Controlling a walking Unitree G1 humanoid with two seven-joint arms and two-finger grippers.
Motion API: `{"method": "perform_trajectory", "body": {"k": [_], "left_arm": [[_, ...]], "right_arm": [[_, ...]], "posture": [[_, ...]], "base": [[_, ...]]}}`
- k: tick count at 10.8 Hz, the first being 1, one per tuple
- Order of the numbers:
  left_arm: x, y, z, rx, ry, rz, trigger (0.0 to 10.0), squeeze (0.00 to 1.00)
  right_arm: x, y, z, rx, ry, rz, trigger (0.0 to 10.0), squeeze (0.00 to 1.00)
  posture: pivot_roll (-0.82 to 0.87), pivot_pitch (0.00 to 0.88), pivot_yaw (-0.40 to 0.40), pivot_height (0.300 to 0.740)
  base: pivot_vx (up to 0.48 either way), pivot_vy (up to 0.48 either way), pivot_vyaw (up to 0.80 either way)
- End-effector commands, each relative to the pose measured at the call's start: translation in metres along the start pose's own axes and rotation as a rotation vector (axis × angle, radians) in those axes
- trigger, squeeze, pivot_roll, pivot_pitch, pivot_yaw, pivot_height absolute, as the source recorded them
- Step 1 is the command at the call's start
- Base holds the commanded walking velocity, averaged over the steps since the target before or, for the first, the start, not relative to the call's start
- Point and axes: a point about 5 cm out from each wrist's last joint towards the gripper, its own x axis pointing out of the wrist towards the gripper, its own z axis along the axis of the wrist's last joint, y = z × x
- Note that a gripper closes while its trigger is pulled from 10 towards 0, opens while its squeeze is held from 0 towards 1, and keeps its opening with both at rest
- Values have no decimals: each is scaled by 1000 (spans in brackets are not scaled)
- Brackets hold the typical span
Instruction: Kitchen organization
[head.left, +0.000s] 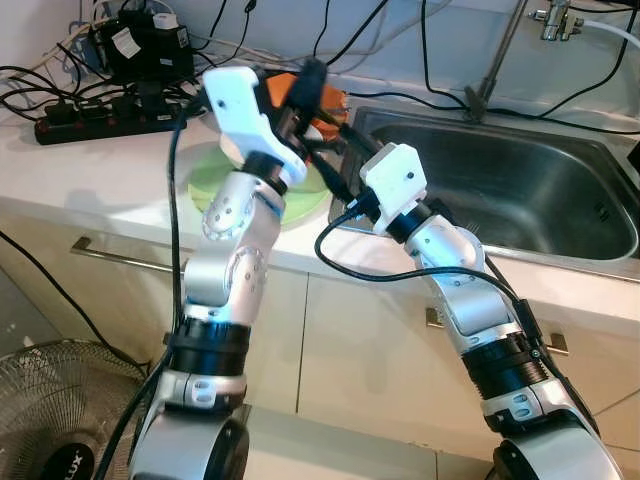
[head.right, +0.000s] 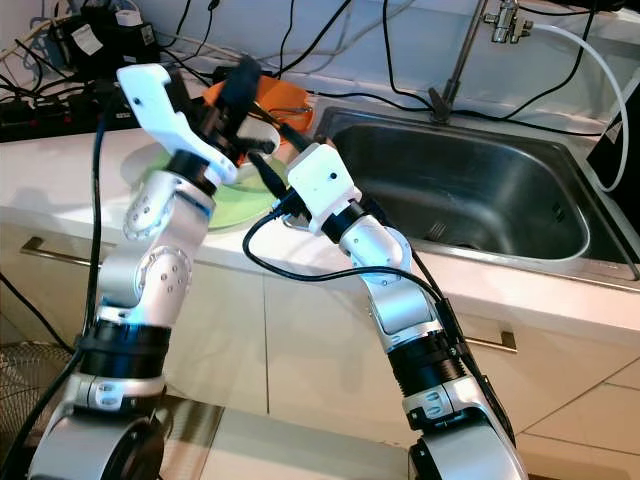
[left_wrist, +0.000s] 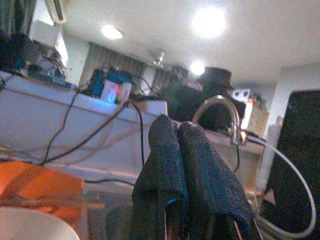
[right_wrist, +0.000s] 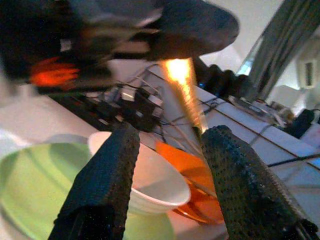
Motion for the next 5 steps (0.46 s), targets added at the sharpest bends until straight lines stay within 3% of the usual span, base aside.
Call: {"method": "perform_trajectory", "body": {"k": [1,3,5], "left_arm": [[0,-8,1,11,12,-48,10000,0],[-2,-7,-2,13,28,-41,10000,0],[-3,-9,-2,11,35,-48,10000,0]], "right_arm": [[0,-9,0,-23,10,-51,10000,0],[1,-26,-2,-25,27,-168,10000,0],[1,-29,-3,-11,36,-200,10000,0]], "posture": [[200,9,-24,740],[200,10,-26,740],[202,12,-25,740]], "base": [[0,0,0],[0,0,0],[0,0,0]]}}
